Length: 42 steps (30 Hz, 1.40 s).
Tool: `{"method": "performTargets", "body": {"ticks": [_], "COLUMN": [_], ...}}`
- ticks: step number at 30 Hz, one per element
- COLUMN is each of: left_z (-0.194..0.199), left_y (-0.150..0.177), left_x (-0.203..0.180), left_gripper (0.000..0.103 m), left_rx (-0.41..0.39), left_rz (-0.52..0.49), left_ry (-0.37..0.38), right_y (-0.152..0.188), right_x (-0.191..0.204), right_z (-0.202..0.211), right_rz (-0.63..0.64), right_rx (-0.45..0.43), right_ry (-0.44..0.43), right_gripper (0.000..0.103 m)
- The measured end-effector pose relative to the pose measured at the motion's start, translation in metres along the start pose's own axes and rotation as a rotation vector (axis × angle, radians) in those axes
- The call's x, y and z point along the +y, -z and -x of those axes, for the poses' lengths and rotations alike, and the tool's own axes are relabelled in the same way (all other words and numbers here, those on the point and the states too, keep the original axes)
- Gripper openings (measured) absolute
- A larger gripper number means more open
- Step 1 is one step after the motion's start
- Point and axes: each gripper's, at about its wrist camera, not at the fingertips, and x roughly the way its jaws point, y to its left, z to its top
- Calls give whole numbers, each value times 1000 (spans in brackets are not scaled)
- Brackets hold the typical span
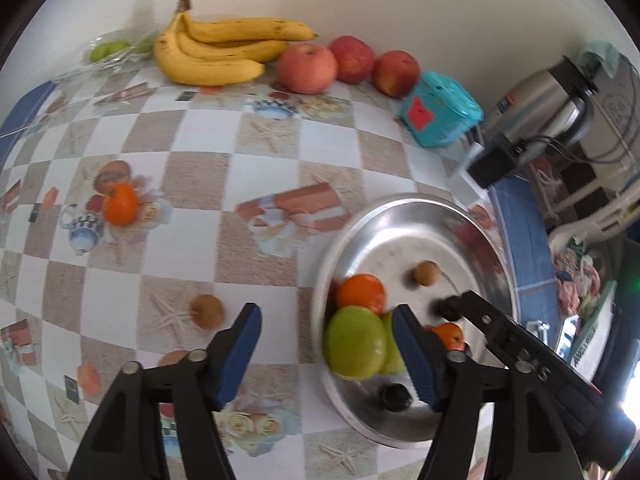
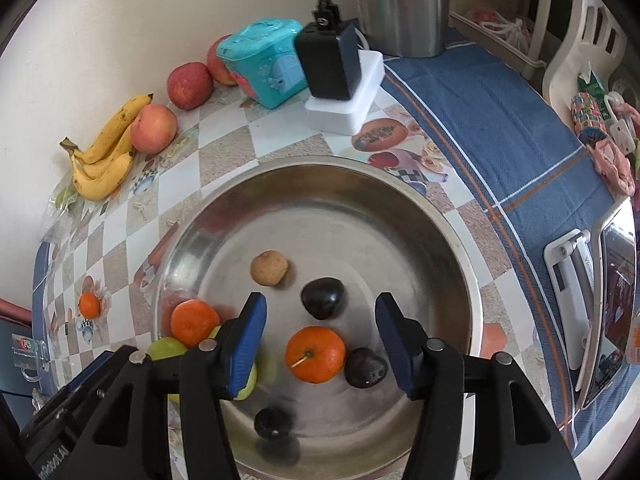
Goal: Organize fruits
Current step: 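Open both tools to drop the pear and plum into the plate, then withdraw both open tools from the plate toward the loose kiwi and mandarin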
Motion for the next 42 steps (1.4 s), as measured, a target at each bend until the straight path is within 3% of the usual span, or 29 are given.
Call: {"method": "performTargets", "body": {"ticks": [3, 8, 16, 29, 40, 42], "left_z": [1, 4, 11, 19, 19, 19], "left_y": [-4, -11, -13, -8, -8, -7], "left_x": [15, 49, 87, 94, 91, 92], "left_gripper": [85, 95, 95, 95, 100, 101], "left_rx": [-10, -29, -43, -51, -56, -56], "left_rz": [48, 171, 290, 284, 259, 260], "left_ry": [-40, -80, -92, -117, -137, -140], "right_y": [1, 6, 19, 33, 33, 33], "right_x": [9, 26, 55, 78, 76, 75], "right_z": [3, 9, 22, 40, 36, 35], "right_rz": [27, 76, 152, 226, 214, 212], "right_rx": [-3, -1, -16, -43, -34, -31], "right_ry": [7, 4, -16, -13, -10, -9], "right_gripper": [67, 67, 67, 67, 68, 72]}}
